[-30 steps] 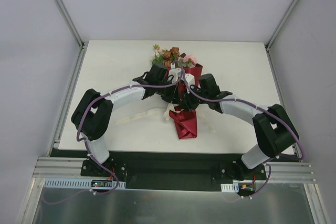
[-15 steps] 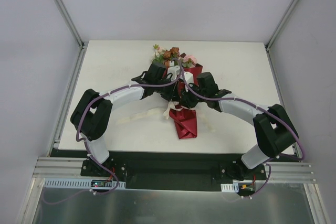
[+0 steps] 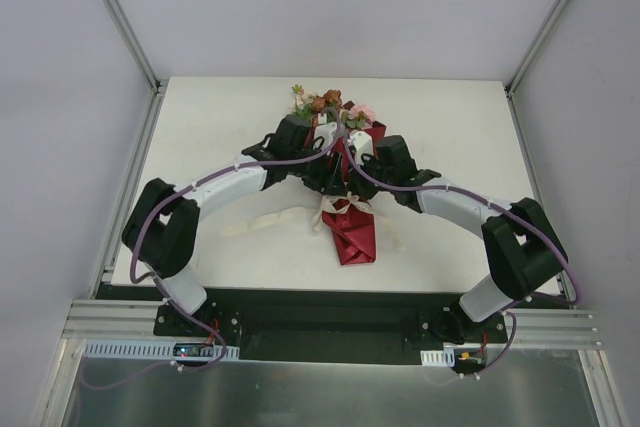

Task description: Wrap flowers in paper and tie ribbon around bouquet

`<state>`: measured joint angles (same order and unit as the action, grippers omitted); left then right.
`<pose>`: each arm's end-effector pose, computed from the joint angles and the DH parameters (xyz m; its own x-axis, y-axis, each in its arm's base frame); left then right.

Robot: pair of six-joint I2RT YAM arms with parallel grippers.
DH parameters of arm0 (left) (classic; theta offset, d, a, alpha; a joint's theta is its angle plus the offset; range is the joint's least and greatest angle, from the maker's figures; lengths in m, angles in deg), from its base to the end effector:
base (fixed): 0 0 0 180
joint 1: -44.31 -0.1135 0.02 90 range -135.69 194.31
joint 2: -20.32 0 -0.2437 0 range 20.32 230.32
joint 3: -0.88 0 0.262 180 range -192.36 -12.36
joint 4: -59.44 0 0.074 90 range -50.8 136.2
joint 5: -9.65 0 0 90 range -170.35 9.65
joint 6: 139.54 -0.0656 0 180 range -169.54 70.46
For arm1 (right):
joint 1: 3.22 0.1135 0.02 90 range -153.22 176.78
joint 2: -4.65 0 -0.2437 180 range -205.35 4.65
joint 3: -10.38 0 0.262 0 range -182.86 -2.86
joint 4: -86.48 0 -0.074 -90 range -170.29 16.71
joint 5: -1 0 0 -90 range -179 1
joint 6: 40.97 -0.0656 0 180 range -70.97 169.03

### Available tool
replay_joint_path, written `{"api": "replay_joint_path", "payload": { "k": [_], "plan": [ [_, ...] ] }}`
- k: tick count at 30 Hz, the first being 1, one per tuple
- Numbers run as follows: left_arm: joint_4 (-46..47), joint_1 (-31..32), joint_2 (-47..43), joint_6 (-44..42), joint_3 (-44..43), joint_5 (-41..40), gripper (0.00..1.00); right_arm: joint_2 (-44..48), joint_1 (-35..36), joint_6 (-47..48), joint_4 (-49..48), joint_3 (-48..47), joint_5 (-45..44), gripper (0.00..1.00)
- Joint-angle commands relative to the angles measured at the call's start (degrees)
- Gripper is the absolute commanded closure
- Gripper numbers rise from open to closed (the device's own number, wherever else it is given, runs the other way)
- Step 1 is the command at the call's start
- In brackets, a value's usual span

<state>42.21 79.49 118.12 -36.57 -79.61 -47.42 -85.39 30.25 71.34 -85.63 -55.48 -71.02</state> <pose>0.3142 -0.2651 0.2038 -0.6423 0.2223 -0.7335 0.7239 0.4904 -0.4852 0.3015 0.2236 0.1775 -0.1278 -0.5173 -0.8462 -0.8553 0.4894 -0.1701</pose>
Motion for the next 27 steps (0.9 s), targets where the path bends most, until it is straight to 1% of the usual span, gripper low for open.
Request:
{"api": "replay_joint_path", "payload": {
  "k": [1,3,5,6,7,8,9,10,11,12,13,16,20,22,24,25,27],
  "plan": [
    [-1.0,-0.5,-6.6,1.9,1.1,-1.4,0.47,1.8,0.1,-2.0,-3.0,1.0,-1.1,0.99],
    [-1.4,-0.5,-10.0,2.4,2.5,-3.4,0.46,2.3,0.1,-2.7,-3.7,1.5,-1.1,1.0],
    [-1.4,-0.5,-14.7,3.4,6.9,-5.4,0.46,2.7,0.2,-4.2,-3.7,1.7,-1.1,1.0],
    [-1.2,-0.3,-16.4,4.5,10.9,-6.7,0.46,3.1,0.1,-4.8,-3.9,1.8,-0.8,1.0],
    [-0.9,-0.3,-18.2,5.5,13.2,-10.3,0.46,3.2,0.1,-5.3,-4.0,2.1,-0.7,1.0],
    [-0.2,-0.3,-21.8,6.3,15.7,-11.6,0.46,3.4,0.1,-6.5,-4.1,2.3,-0.6,1.0],
    [0.8,-0.3,-23.5,7.7,20.9,-12.6,0.46,3.7,0.1,-7.1,-4.5,2.7,-0.7,1.0],
    [3.3,-0.3,-25.0,8.6,23.3,-13.8,0.44,3.8,0.2,-7.5,-4.8,3.0,-0.9,1.0],
    [3.8,-0.3,-27.2,9.4,25.4,-16.6,0.44,4.1,0.2,-8.6,-4.9,3.2,-1.3,1.0],
    [6.2,-0.3,-27.8,10.8,28.7,-17.4,0.42,4.3,0.1,-8.9,-5.5,3.6,-1.5,0.99],
    [8.4,-0.3,-27.9,11.4,29.8,-18.2,0.42,4.3,0.1,-9.3,-5.6,3.7,-1.5,1.0],
    [13.0,-0.3,-24.8,12.3,31.2,-16.7,0.41,4.0,0.1,-9.8,-5.6,3.8,-1.6,0.99],
    [16.6,-0.3,-16.7,10.8,28.5,-16.1,0.41,4.1,0.1,-10.0,-5.4,3.5,-1.5,1.0],
    [16.6,-0.3,-12.6,10.1,25.9,-13.2,0.41,4.1,0.1,-10.0,-5.0,3.2,-1.3,0.99],
    [18.5,-0.3,-10.6,10.2,24.7,-10.7,0.41,4.2,0.1,-10.1,-4.9,3.1,-1.6,0.99],
    [18.5,-0.3,-8.8,10.3,24.3,-10.6,0.42,4.3,0.0,-10.3,-5.0,3.1,-1.6,0.99],
    [18.5,-0.4,-7.3,10.0,23.1,-9.6,0.53,4.3,0.0,-10.5,-5.0,3.2,-1.9,1.0]
  ]
}}
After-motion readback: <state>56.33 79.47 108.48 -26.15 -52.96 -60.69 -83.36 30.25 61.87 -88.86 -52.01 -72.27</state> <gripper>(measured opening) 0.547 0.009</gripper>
